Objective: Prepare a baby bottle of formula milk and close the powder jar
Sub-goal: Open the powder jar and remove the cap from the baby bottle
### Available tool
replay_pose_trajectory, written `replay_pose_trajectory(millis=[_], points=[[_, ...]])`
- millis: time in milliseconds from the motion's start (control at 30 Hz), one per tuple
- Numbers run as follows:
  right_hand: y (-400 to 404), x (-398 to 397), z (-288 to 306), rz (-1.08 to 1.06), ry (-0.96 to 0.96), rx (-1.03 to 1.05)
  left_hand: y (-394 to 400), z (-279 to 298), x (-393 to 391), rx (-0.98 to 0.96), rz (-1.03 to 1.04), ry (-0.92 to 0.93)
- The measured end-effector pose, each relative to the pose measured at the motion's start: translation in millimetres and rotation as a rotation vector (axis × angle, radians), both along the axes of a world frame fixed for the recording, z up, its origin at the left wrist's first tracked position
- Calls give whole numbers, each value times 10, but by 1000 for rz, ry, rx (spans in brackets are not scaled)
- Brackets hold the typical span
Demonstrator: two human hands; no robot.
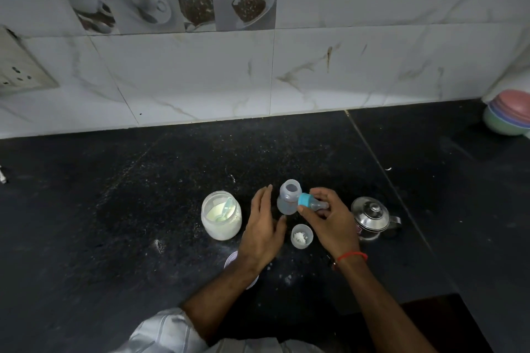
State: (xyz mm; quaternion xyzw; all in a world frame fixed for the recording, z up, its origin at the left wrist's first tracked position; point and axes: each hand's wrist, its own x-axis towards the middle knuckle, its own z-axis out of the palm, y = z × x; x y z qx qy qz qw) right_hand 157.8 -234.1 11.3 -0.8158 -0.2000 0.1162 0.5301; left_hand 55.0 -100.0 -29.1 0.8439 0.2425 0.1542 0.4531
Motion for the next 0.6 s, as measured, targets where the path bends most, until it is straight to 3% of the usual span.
replay_pose_trajectory(millis=[133, 200, 433, 600], points=[[-1, -1, -121, 94, -250, -253, -40, 93, -312, 113, -18, -86], [46, 34, -126, 131, -286, -375, -42, 182, -470, 159, -24, -142], [219, 291, -131, 117, -134, -632, 54, 365, -1056, 92, 97, -238], [175, 301, -220, 83, -91, -576, 175, 271, -1341, -2, 378, -318]])
